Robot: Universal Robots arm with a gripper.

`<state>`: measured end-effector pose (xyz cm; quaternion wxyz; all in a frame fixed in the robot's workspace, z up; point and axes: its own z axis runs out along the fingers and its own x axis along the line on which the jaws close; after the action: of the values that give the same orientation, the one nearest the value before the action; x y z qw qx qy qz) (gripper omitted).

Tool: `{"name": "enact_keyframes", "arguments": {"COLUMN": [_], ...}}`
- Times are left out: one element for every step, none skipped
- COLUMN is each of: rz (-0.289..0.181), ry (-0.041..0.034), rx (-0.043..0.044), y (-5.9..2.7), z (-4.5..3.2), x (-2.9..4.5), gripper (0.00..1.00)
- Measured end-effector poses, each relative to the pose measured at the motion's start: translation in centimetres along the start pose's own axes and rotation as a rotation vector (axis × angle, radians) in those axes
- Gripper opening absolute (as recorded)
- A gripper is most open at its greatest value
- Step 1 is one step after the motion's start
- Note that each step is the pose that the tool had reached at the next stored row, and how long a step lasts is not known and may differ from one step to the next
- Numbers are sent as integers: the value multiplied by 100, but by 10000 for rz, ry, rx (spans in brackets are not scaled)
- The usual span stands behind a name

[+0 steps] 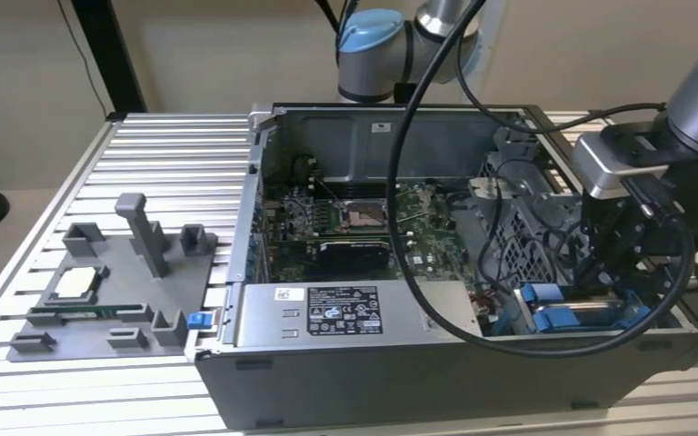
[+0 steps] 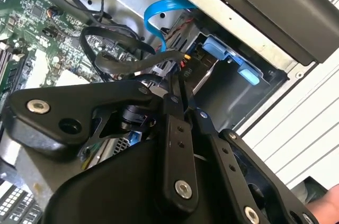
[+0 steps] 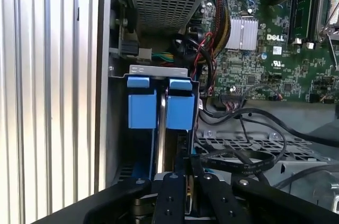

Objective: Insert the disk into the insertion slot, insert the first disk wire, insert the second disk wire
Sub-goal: 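Insert the second disk wire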

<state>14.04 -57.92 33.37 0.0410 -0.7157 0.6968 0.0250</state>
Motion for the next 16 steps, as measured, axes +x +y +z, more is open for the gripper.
{"name": "enact_keyframes", "arguments": {"rz": [-1,-2,-2,-2,-3,-5,-7,-7,-4,-2,-1,0,-2,-3,-2,-2], "ry": [-4,-2,6,7,9,-39,-35,-28,-21,-31,-43,-44,-26,-24,-31,-23], "rx": [3,5,6,6,7,10,8,7,7,7,8,7,7,7,7,5], "y": [0,0,0,0,0,-2,-3,-3,-1,0,3,6,4,3,2,1], "z": [15,23,22,21,22,40,45,42,33,19,-6,-44,-98,-145,-188,-237], "x": [1,0,-2,-3,-3,-4,-2,0,2,0,-2,-5,-11,-15,-19,-24], "gripper": [0,0,0,0,0,100,100,100,100,100,100,100,100,100,100,100]}}
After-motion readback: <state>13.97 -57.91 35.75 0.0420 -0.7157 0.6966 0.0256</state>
